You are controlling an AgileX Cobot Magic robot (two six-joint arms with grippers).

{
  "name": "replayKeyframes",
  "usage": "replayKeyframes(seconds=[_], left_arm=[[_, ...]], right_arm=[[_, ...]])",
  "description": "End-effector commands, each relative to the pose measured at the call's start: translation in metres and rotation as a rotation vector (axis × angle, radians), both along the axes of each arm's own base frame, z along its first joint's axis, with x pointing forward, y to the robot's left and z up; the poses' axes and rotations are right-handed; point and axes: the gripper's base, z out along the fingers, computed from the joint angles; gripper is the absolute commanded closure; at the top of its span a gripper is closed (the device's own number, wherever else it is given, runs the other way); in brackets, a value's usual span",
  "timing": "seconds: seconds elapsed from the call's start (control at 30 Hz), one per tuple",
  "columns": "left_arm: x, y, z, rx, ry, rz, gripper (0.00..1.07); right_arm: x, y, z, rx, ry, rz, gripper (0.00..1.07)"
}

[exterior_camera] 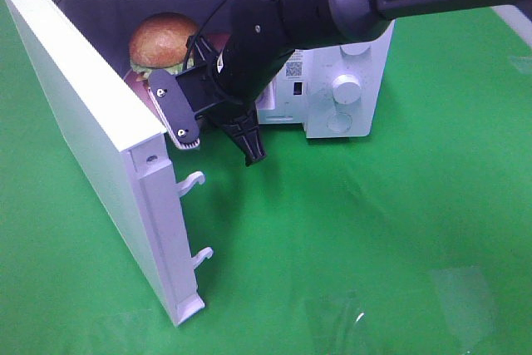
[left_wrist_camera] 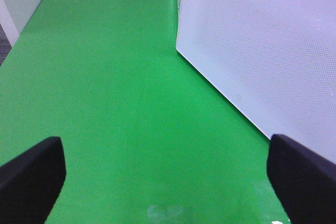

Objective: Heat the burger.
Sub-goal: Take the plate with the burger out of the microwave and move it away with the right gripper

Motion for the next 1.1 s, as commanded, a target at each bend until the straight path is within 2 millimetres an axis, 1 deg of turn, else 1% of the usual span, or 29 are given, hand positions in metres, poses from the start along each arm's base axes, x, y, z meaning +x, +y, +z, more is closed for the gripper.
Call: replayKeyframes(seconds=[0.03,0.13,0.3,0.33,0.47,0.5,0.6,0.63,0.67,0.73,0.9,0.93,1.07,1.1], left_arm=[[-0.002,0.0,0.001,0.0,-0.029,0.004,0.08],[-0.002,0.0,0.001,0.0,-0.029,0.004,0.08],[-0.002,0.0,0.001,0.0,-0.029,0.004,0.08],[-0.002,0.0,0.001,0.0,-0.029,0.004,0.08],[-0.002,0.0,0.001,0.0,-0.029,0.004,0.08],[-0.002,0.0,0.001,0.0,-0.029,0.004,0.08],[-0.002,0.0,0.001,0.0,-0.029,0.004,0.08],[-0.002,0.0,0.001,0.0,-0.029,0.004,0.08],[-0.002,0.0,0.001,0.0,-0.029,0.004,0.08],[-0.002,0.0,0.001,0.0,-0.029,0.004,0.08],[-0.002,0.0,0.001,0.0,-0.029,0.004,0.08],[-0.002,0.0,0.001,0.0,-0.029,0.004,0.08],[-0.002,0.0,0.001,0.0,-0.029,0.004,0.08],[-0.002,0.0,0.001,0.0,-0.029,0.004,0.08]], right_arm=[[0.0,-0.005,0.019,0.03,-0.086,0.035,1.07],[-0.003,-0.013,0.024,0.027,-0.111,0.047,1.07],[-0.008,-0.02,0.028,0.024,-0.131,0.062,1.07],[-0.012,-0.028,0.03,0.028,-0.145,0.066,1.07],[-0.017,-0.035,0.033,0.043,-0.157,0.063,1.07],[-0.022,-0.04,0.034,0.048,-0.17,0.067,1.07],[-0.027,-0.044,0.033,0.049,-0.17,0.068,1.07],[-0.032,-0.048,0.032,0.051,-0.169,0.065,1.07],[-0.032,-0.048,0.032,0.051,-0.169,0.065,1.07],[-0.04,-0.054,0.031,0.054,-0.168,0.062,1.07],[-0.049,-0.061,0.031,0.065,-0.153,0.046,1.07],[-0.054,-0.065,0.032,0.065,-0.151,0.045,1.07],[-0.059,-0.069,0.033,0.068,-0.152,0.041,1.07],[-0.064,-0.073,0.035,0.07,-0.154,0.04,1.07]])
